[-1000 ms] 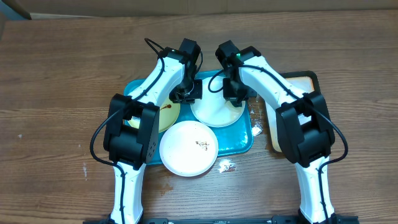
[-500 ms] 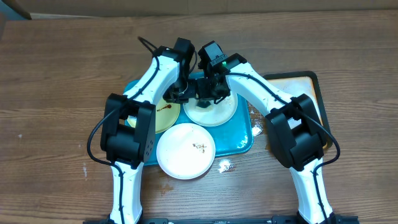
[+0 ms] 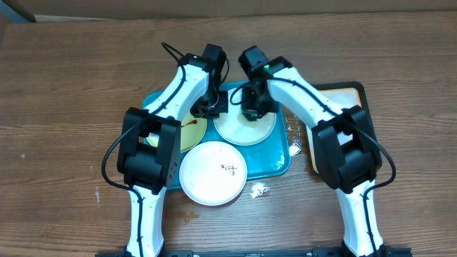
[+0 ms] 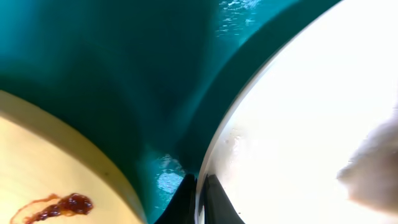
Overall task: Clean dirty plates on tray and stack at the side
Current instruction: 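Scrub the white plate with the sponge in the right gripper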
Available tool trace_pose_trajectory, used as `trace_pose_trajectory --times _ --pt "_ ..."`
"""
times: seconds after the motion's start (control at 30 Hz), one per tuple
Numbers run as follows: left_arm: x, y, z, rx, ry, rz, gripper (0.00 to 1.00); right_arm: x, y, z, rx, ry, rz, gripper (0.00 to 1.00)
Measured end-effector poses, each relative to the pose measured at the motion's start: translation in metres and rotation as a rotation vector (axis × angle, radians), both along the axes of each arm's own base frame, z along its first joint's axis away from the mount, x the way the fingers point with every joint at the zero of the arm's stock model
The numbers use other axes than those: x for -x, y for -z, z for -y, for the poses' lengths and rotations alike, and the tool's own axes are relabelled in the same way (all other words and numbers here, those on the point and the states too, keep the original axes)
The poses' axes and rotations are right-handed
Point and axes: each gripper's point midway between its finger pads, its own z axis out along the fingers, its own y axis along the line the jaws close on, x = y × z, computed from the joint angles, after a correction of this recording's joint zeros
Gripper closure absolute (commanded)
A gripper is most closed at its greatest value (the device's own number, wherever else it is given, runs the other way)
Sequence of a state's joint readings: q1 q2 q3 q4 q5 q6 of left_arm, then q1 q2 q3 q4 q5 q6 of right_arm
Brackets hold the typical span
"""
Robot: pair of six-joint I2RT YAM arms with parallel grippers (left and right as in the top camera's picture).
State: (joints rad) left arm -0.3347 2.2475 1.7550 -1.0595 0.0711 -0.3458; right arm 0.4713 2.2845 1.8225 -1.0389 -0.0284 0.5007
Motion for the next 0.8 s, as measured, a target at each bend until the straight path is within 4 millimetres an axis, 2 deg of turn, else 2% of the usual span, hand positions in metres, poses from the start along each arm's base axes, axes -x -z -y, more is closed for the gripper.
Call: trace_pose_trajectory --times 0.1,0.17,0.57,0.67,0.8 --pt "0.001 0.0 0.0 -0.016 -0.007 0.001 0.96 0.0 0.0 0.024 0.052 0.034 -0.022 0.96" --pt "0.001 -0.001 -0.001 -0.025 -0.011 -0.001 0.96 0.0 0.0 0.032 0.062 0.045 -0.035 0.96" --pt "0.003 -0.005 -0.003 -0.064 -0.004 -0.002 0.96 0.001 -0.005 0.034 0.079 0.035 -0.026 0.96" --pt "0.004 -0.005 -0.004 -0.069 -0.004 -0.002 0.96 0.004 -0.013 0.038 0.093 0.034 -0.033 0.96" --pt "0.005 -0.005 -0.011 -0.101 -0.007 -0.004 0.96 -0.001 -0.04 0.046 0.137 0.034 -0.005 0.96"
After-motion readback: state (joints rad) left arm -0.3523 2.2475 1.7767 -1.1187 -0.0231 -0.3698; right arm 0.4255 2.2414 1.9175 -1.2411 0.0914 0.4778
